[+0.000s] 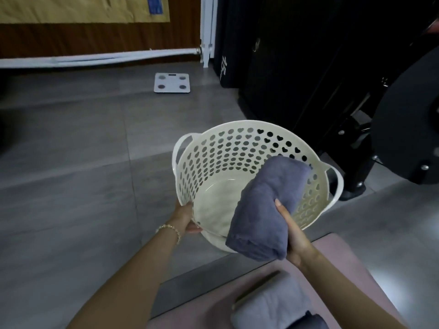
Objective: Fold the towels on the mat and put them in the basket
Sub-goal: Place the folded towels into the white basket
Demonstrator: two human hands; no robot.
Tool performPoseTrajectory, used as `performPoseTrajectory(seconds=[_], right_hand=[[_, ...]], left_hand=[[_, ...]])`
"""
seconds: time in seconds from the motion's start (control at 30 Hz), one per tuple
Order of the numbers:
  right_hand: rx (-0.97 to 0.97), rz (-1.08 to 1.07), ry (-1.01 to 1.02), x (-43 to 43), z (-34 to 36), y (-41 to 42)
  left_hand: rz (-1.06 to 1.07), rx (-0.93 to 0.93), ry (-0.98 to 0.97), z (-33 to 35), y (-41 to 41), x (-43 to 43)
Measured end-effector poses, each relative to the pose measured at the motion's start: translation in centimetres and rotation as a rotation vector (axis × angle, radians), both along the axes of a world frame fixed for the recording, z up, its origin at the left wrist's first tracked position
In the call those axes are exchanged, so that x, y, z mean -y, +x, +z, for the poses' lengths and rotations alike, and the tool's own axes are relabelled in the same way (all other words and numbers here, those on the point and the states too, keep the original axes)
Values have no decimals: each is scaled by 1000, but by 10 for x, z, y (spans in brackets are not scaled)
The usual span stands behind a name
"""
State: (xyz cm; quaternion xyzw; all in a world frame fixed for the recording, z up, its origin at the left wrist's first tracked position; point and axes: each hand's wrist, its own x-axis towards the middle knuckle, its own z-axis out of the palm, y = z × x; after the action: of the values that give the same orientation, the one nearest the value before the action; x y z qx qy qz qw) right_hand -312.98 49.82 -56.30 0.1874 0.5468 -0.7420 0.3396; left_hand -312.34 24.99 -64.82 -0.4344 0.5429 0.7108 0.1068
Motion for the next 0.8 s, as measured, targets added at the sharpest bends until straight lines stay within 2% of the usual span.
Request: performPoseTrajectory(seconds=[0.17, 0.27, 0.47, 0.57, 0.67, 0.73, 0.8], right_hand=[[35, 98, 14, 14, 5, 25], [106, 176, -7, 34, 9, 56], [207, 358, 4, 91, 2, 125], [262, 473, -31, 116, -2, 140], [305, 551, -62, 144, -18, 140], [322, 577, -70, 161, -31, 133], [312, 606, -76, 177, -42, 119]], left_hand=[[-18, -61, -23, 18, 63, 11], [93, -25, 37, 24, 126, 28], [164, -12, -72, 19, 245, 67], [259, 9, -24, 19, 286, 82], [186, 68, -5, 23, 303, 98], [139, 126, -117, 24, 302, 109], [183, 95, -409, 30, 291, 123]])
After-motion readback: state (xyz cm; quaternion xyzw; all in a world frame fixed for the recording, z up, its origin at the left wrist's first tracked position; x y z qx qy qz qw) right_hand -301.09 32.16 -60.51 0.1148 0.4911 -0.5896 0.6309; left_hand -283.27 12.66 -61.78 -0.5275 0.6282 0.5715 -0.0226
